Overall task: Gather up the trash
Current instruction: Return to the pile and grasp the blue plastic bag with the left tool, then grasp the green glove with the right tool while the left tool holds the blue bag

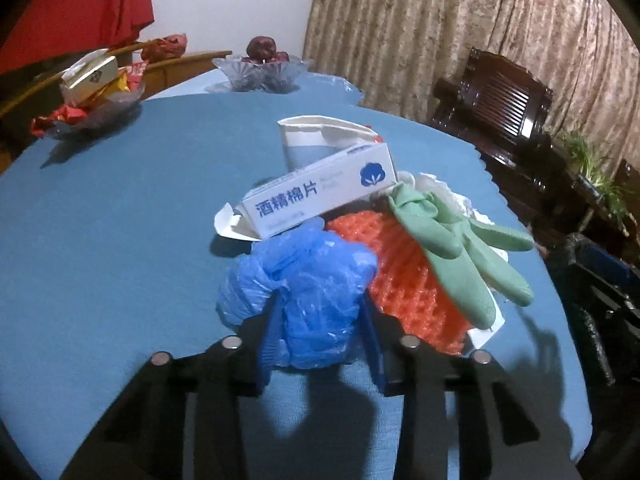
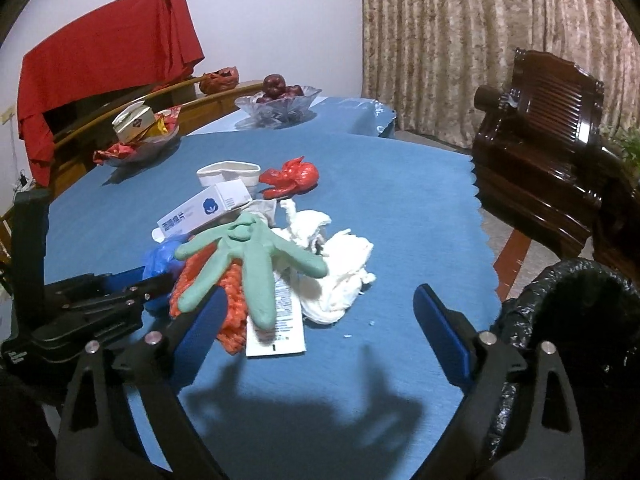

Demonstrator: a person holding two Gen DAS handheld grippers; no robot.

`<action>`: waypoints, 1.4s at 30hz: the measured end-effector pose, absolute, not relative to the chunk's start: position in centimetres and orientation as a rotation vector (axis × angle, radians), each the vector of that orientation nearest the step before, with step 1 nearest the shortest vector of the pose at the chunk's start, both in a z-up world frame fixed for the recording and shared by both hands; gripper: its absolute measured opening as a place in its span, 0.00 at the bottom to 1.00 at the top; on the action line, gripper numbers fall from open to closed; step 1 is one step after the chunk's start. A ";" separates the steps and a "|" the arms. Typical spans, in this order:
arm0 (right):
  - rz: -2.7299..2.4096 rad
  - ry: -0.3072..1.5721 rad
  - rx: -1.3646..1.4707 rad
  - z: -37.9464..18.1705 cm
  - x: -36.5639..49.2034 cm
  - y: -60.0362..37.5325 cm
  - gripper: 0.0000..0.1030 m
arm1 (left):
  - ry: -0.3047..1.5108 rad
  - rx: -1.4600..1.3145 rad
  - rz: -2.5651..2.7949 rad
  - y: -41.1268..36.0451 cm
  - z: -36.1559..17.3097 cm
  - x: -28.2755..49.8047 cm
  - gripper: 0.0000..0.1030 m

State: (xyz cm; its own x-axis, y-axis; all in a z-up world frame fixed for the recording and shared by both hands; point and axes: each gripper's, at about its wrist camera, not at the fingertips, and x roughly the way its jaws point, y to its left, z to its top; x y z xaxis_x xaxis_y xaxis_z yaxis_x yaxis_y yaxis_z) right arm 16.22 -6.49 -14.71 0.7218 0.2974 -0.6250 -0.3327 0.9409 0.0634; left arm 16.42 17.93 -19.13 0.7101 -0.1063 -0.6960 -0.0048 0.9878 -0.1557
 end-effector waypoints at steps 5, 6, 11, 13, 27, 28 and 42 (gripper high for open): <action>0.382 0.687 -0.056 -14.8 16.5 -5.7 0.74 | 0.748 -0.174 -0.051 18.6 -18.4 15.5 0.22; 0.389 0.686 -0.054 -14.8 16.6 -5.5 0.73 | 0.737 -0.177 -0.042 18.8 -18.0 15.3 0.22; 0.426 0.674 -0.053 -14.6 17.3 -3.9 0.72 | 0.666 -0.155 0.003 19.3 -15.6 13.8 0.21; 0.444 0.673 -0.049 -14.6 17.7 -3.1 0.71 | 0.641 -0.145 0.018 19.5 -14.7 13.4 0.21; 0.498 0.740 -0.061 -16.2 21.4 1.4 0.61 | 0.632 -0.116 0.046 20.1 -14.2 13.3 0.21; 0.497 0.747 -0.063 -16.4 21.6 1.5 0.58 | 0.634 -0.117 0.045 20.2 -14.3 13.4 0.21; 0.600 0.744 -0.013 -13.9 21.2 -0.8 0.02 | 0.638 -0.114 0.032 19.5 -14.3 13.4 0.21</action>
